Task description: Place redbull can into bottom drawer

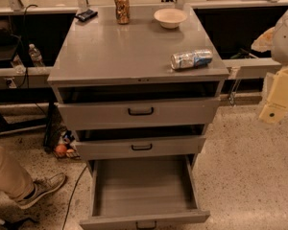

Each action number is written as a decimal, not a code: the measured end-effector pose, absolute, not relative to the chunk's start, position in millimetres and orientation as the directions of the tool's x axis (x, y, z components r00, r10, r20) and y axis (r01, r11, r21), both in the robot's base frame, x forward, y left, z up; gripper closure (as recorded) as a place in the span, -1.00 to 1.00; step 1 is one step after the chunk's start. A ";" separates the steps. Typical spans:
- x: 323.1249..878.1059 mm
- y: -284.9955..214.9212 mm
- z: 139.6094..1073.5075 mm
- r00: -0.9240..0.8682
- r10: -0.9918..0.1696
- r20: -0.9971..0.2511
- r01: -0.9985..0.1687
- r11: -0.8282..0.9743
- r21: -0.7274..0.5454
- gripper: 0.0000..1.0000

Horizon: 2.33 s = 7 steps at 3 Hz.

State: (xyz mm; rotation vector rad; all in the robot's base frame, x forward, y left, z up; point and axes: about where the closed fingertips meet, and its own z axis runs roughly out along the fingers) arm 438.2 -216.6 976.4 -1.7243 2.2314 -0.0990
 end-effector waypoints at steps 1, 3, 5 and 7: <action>438.2 -216.6 976.4 -0.221 -0.953 -0.207 -0.931 0.270 -0.246 -1.00; 548.9 -194.4 957.3 -0.019 -0.982 -0.190 -0.933 0.086 -0.350 -1.00; 692.9 -152.3 918.9 0.111 -0.985 -0.131 -0.897 -0.043 -0.440 -1.00; 746.4 -137.0 869.3 0.128 -0.991 -0.049 -0.924 -0.101 -0.367 -1.00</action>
Offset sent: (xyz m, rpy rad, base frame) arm 0.1111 0.0165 -0.0222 -0.0367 -0.0767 0.2418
